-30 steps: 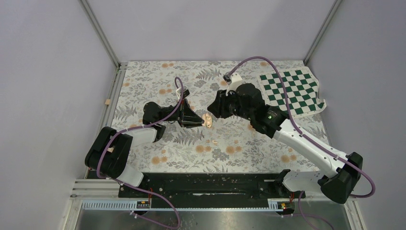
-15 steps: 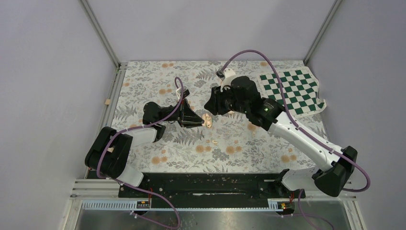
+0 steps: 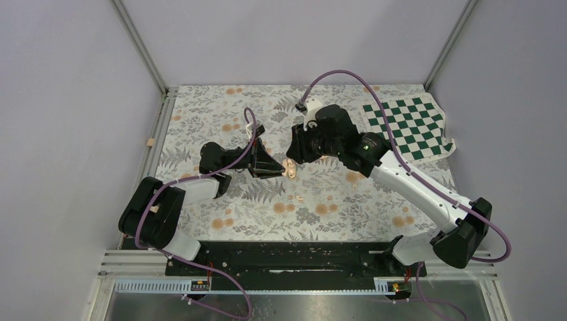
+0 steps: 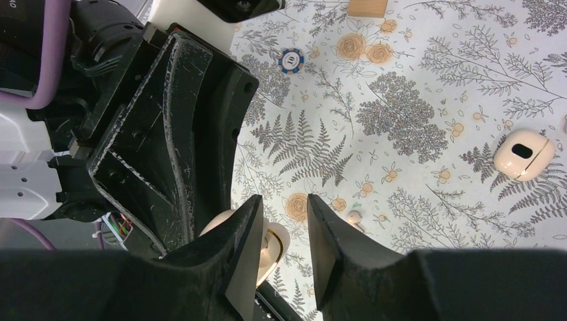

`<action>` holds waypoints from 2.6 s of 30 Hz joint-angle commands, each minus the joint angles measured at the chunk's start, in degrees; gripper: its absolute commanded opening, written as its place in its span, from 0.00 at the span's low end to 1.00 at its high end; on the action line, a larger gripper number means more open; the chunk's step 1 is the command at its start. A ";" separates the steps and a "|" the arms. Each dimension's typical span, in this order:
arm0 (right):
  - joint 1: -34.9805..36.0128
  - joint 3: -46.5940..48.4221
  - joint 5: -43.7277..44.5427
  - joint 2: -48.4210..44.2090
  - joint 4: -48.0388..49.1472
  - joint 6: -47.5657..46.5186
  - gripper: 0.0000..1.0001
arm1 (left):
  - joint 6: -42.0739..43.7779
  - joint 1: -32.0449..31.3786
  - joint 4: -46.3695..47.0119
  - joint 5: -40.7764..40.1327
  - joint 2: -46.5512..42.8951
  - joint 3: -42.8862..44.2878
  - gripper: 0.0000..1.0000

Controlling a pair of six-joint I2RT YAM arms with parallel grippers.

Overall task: Insert the wireless bluetooth earbuds into the charging case
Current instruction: Adjust the earbud with the charging case.

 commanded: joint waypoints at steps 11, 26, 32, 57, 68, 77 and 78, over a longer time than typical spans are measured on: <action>-0.17 1.66 -1.07 -1.37 -3.19 -2.01 0.36 | 0.41 0.27 4.10 0.51 -1.28 -0.25 0.00; -0.19 0.41 0.36 -3.76 -3.11 -1.19 0.36 | 0.32 0.31 4.03 0.49 -1.26 -0.11 0.00; 0.13 1.73 0.76 -4.36 -1.69 0.23 0.42 | 0.32 0.29 4.09 0.54 -1.54 -0.22 0.00; 2.38 4.36 -0.17 -0.73 -6.23 -1.34 0.43 | 0.14 0.27 4.10 0.64 -1.14 0.48 0.00; 2.65 2.59 -0.79 -1.86 -8.15 -2.14 0.43 | 0.12 0.30 4.05 0.62 -0.91 0.65 0.00; 2.69 2.23 0.20 -2.45 -9.83 -2.58 0.42 | 0.14 0.29 4.05 0.63 -0.71 0.91 0.00; 2.73 1.99 0.56 -2.59 -9.86 -2.61 0.42 | 0.14 0.29 4.07 0.62 -0.67 0.91 0.00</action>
